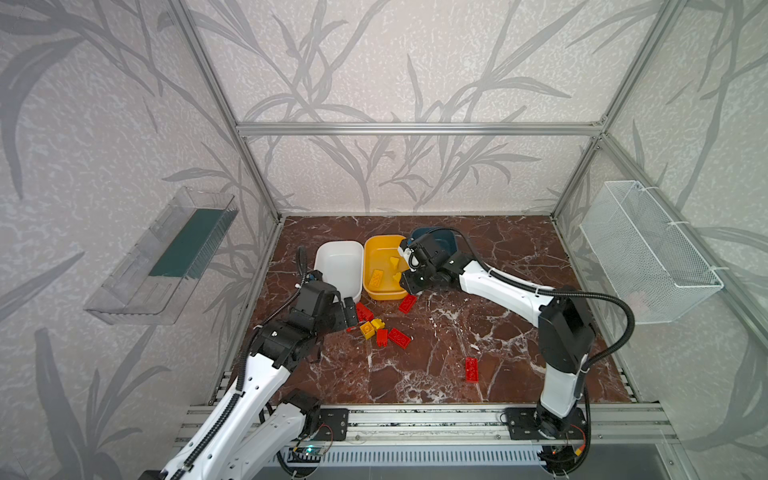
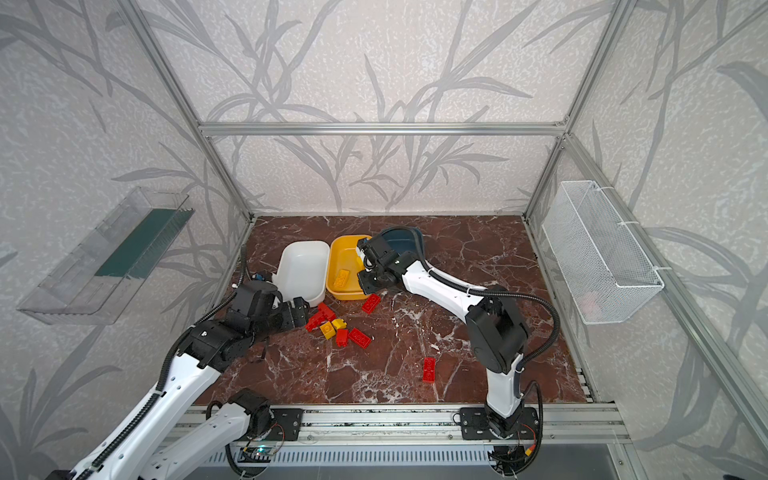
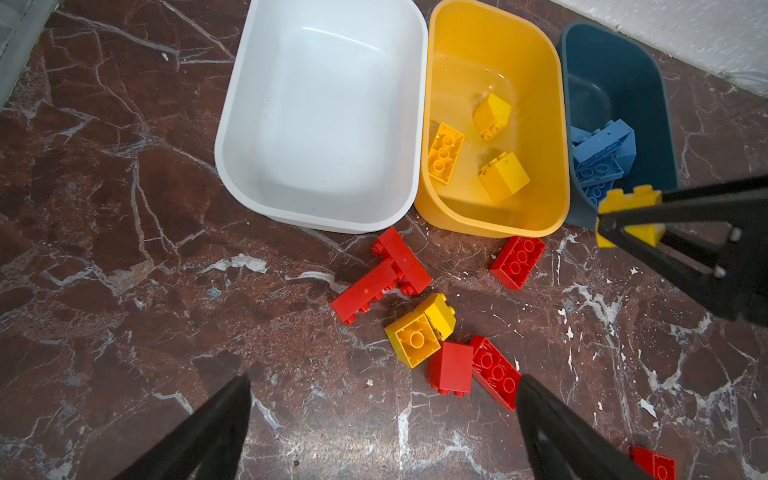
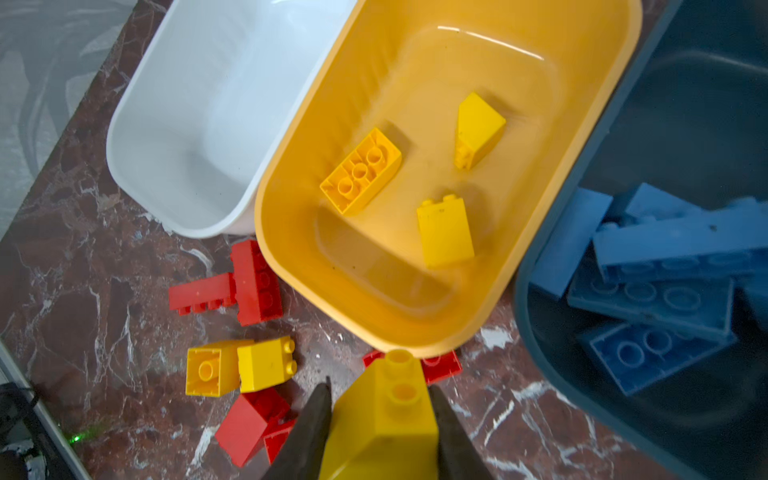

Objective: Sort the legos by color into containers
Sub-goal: 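Drop sloped yellow brick into yellow bin with right gripper while left gripper lowers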

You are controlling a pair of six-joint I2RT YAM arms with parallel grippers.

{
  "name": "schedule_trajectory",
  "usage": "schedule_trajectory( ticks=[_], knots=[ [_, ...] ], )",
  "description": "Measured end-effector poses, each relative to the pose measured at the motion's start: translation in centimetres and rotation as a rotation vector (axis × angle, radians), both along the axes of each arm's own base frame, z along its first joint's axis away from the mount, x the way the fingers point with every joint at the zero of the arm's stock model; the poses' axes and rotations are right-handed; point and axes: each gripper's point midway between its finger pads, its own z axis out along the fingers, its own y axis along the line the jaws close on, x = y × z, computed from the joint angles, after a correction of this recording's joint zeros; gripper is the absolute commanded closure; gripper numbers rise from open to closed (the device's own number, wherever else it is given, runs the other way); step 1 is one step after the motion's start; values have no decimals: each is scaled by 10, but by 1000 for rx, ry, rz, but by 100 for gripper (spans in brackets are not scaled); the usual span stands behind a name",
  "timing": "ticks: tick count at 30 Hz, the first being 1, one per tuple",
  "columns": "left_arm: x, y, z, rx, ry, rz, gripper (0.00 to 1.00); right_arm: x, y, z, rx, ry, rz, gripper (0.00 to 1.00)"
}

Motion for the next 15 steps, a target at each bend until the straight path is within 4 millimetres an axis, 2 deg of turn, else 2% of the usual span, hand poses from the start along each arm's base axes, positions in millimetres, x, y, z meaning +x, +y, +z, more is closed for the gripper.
schedule_trajectory(
  ticks=[5,11,15],
  knots=[
    [1,0,-2,2,7,0,3,29,20,-2,25,-4,0,73],
    [0,-1,-2,-1,8,-2,3,49,36,-11,38,10,5,72],
    [0,-3,-3,-4,15,-8,3,57,44,-15,41,25,12,61]
  ],
)
